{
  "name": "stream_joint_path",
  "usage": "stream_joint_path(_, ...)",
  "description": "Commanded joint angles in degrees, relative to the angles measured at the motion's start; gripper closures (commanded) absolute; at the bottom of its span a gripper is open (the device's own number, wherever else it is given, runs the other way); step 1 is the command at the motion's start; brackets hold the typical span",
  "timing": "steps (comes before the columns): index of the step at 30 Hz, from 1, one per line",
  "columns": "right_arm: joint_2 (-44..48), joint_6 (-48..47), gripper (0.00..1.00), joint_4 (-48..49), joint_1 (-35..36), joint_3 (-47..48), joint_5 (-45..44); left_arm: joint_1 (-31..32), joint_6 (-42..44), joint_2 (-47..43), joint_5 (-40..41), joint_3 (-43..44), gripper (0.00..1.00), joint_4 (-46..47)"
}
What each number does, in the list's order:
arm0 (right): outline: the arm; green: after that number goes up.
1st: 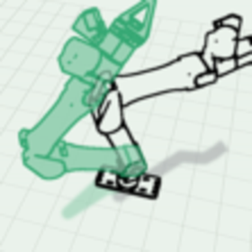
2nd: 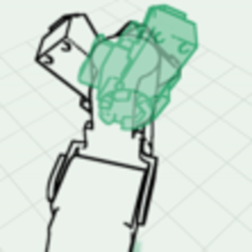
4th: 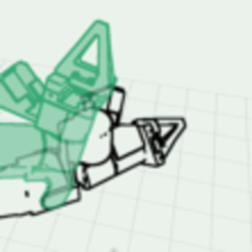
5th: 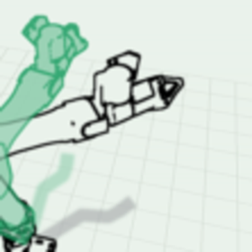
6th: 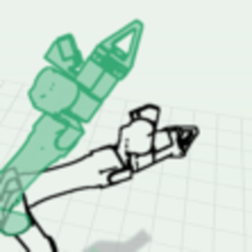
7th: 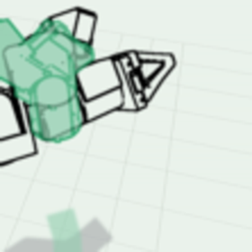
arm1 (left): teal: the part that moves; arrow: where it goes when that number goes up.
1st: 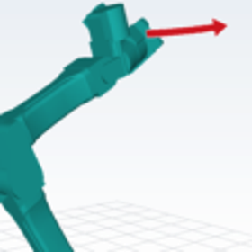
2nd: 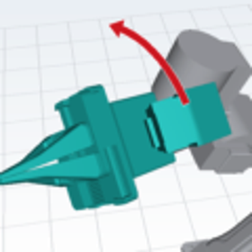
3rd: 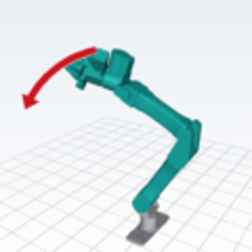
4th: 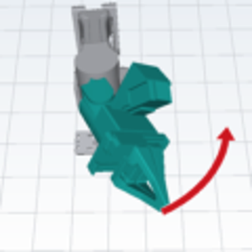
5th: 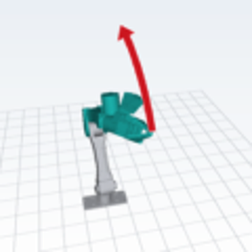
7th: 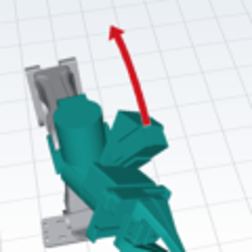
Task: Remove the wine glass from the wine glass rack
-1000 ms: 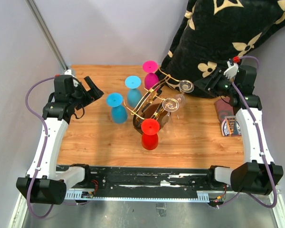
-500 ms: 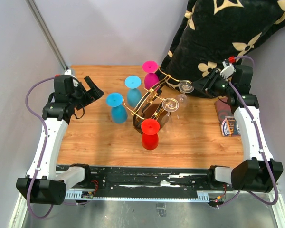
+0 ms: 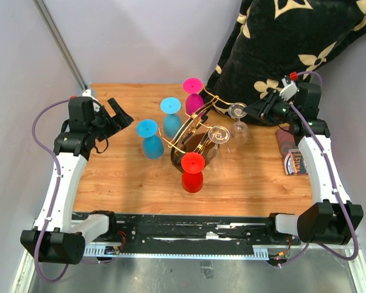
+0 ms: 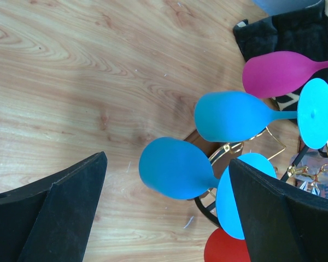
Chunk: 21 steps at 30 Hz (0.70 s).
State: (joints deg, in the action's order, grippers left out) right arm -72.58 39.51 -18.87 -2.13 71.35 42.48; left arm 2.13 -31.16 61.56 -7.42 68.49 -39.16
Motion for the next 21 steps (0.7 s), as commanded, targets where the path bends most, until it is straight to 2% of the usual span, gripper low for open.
stream_joint_path(1, 0.23, 1.32, 0.77, 2.61, 1.51, 0.0, 1.39, 0.24, -0.09, -1.27, -0.89, 1.04, 0.0, 0.74)
stream_joint_path(8, -2.41, 1.6, 0.75, 3.33, 2.3, 0.59, 1.3, 0.24, -0.07, -1.43, -1.08, 0.95, 0.0, 0.77)
stream_joint_path(10, -2.72, 1.94, 0.82, 4.22, 2.31, 0.63, 1.52, 0.24, 0.08, -1.44, -1.06, 1.05, 0.0, 0.64)
stream_joint_path(13, -2.1, 2.07, 0.98, 4.21, 2.31, 0.6, 1.48, 0.24, 0.22, -1.66, -0.92, 1.08, 0.0, 0.49)
stream_joint_path(21, 0.69, 3.29, 0.99, 3.49, 1.57, -0.17, 3.52, 0.24, 0.31, -1.71, -1.21, 0.81, 0.0, 0.61)
